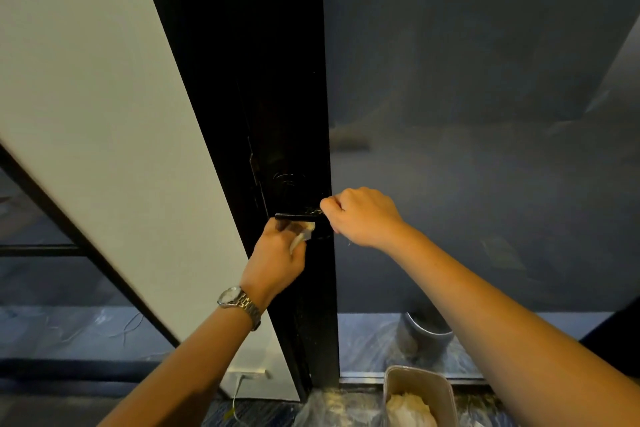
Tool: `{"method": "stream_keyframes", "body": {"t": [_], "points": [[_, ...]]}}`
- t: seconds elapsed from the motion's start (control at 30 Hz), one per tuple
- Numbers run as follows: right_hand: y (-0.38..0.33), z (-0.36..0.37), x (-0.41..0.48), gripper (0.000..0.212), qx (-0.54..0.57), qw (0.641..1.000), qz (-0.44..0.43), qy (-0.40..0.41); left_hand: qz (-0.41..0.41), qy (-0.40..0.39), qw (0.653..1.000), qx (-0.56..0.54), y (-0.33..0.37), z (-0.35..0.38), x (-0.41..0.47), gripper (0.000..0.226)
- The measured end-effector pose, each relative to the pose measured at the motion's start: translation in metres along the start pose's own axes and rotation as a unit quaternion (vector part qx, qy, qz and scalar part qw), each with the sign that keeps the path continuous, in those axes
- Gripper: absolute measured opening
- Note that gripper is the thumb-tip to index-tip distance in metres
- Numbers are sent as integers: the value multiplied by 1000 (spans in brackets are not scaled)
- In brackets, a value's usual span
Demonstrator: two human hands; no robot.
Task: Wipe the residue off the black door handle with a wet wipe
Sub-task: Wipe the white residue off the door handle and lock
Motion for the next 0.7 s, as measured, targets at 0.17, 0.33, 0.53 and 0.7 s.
{"method": "stream_keyframes", "body": {"t": [0.17, 0.33, 0.53, 0.7], "points": [[1, 2, 1, 41, 11, 1000, -10, 1, -58, 39, 997, -25, 1, -4, 4, 23], [2, 3, 2, 48, 0, 1000, -15, 7, -1, -13, 1000, 19, 6, 0, -8, 32], [4, 4, 3, 51, 0, 1000, -13, 9, 58, -29, 995, 71, 13, 4, 1, 31], [4, 2, 2, 49, -2, 1000, -19, 3, -15, 10, 999, 41, 8, -8, 8, 28]]}}
Point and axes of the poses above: each hand's wrist, its own x-axis towards the middle knuckle, its own z-axis out of the palm, y = z × x, the point moved 2 cm from there along x, towards the middle knuckle, and after that the axes turned 7 degrees about -z, right-handed, at the moved point
